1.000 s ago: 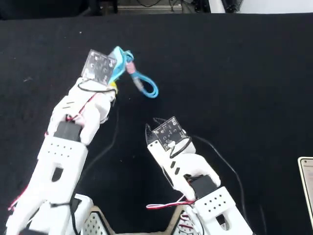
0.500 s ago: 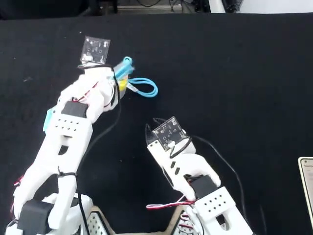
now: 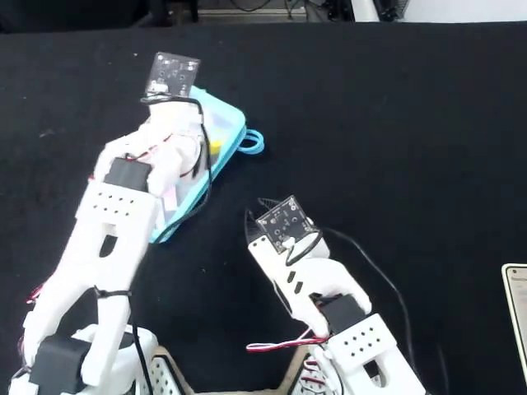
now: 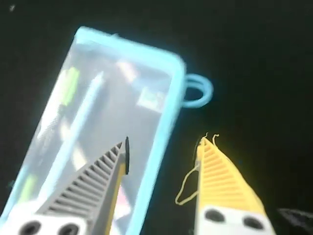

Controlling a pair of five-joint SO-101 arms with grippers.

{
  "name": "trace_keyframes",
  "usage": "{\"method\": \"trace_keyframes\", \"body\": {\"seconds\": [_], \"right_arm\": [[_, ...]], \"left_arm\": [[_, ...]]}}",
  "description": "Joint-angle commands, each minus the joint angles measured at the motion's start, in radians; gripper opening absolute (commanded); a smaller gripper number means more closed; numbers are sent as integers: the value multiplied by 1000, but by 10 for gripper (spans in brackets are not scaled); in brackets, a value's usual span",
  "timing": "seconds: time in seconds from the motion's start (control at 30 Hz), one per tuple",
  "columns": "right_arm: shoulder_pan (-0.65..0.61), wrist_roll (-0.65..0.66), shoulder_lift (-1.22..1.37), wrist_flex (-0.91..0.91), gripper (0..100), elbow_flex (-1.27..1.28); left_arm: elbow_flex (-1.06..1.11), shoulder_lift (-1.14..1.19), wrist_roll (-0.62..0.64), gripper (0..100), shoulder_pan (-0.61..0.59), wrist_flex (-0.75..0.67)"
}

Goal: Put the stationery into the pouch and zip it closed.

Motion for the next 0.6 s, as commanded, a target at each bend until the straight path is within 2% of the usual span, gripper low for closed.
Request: {"method": "trace_keyframes", "body": {"seconds": [0.0,0.2,0.57], "right_arm": [[11,0,-21,-23,78,-7],[9,-2,-22,-25,78,-7],[12,-2,-22,-25,78,-7]], "left_arm": [[-25,-69,8,230,-84,98],[139,-241,8,230,-188,245],[631,-738,8,230,-317,173]]}}
